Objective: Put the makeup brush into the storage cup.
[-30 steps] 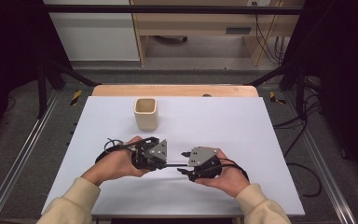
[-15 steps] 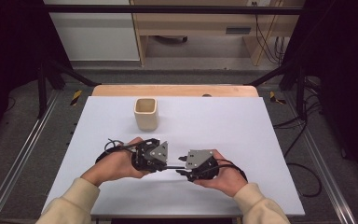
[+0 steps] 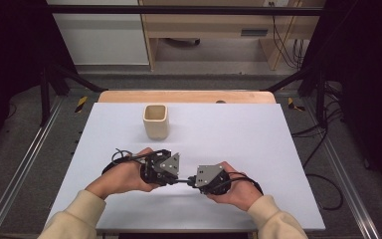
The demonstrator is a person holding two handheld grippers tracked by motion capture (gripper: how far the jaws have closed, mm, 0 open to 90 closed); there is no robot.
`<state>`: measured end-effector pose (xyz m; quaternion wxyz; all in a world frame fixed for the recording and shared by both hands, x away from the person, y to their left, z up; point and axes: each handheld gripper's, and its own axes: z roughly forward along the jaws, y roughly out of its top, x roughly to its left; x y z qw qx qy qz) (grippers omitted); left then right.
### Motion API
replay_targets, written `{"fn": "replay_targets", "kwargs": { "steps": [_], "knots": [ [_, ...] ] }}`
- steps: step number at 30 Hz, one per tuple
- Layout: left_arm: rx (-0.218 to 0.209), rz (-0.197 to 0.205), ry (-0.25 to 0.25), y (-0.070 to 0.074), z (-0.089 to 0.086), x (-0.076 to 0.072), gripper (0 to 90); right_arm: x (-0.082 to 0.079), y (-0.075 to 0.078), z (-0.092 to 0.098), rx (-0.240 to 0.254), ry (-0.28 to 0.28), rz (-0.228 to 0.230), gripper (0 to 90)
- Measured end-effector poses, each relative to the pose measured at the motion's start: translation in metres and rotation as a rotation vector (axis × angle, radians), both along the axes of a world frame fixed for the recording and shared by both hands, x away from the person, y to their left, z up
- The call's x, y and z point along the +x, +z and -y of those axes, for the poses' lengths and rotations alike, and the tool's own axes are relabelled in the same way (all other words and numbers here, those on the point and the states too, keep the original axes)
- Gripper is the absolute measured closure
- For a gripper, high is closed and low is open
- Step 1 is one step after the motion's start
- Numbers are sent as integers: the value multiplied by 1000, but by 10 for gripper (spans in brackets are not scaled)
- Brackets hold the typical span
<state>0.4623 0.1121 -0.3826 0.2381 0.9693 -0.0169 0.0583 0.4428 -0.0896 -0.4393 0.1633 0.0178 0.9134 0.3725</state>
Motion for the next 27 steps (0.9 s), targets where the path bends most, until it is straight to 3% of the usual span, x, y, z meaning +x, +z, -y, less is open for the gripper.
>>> {"fn": "replay_targets", "kwargs": {
  "steps": [4, 7, 8, 11, 12, 14, 15, 16, 18, 20, 24, 27],
  "knots": [
    [-8, 2, -4, -2, -1, 0, 830, -2, -1, -1, -12, 10, -11, 833],
    [-28, -5, 8, -3, -2, 0, 712, -3, -2, -1, -14, 9, -19, 840],
    [-54, 11, 27, -3, -4, 0, 655, -2, -3, -1, -8, -2, -15, 841],
    [-80, 18, 33, -1, -8, -1, 629, -1, -3, 1, 6, -28, -14, 841],
    [-113, 39, 67, 0, -13, 0, 516, 2, -4, 4, 19, -53, -8, 841],
    [-129, 44, 89, 2, -16, 1, 471, 3, -4, 5, 28, -65, -3, 841],
    [-159, 44, 111, 2, -19, 1, 450, 4, -4, 7, 36, -80, -2, 841],
    [-211, 59, 157, 4, -25, 3, 377, 6, -4, 9, 51, -99, -2, 840],
    [-229, 74, 181, 5, -28, 4, 285, 7, -4, 10, 60, -113, -1, 840],
    [-258, 86, 220, 6, -34, 5, 279, 8, -3, 11, 67, -115, 3, 840],
    [-364, 93, 319, 7, -48, 8, 141, 11, -4, 11, 93, -133, 8, 840],
    [-427, 75, 340, 5, -57, 8, 92, 12, -6, 11, 110, -150, 4, 840]
  ]
}}
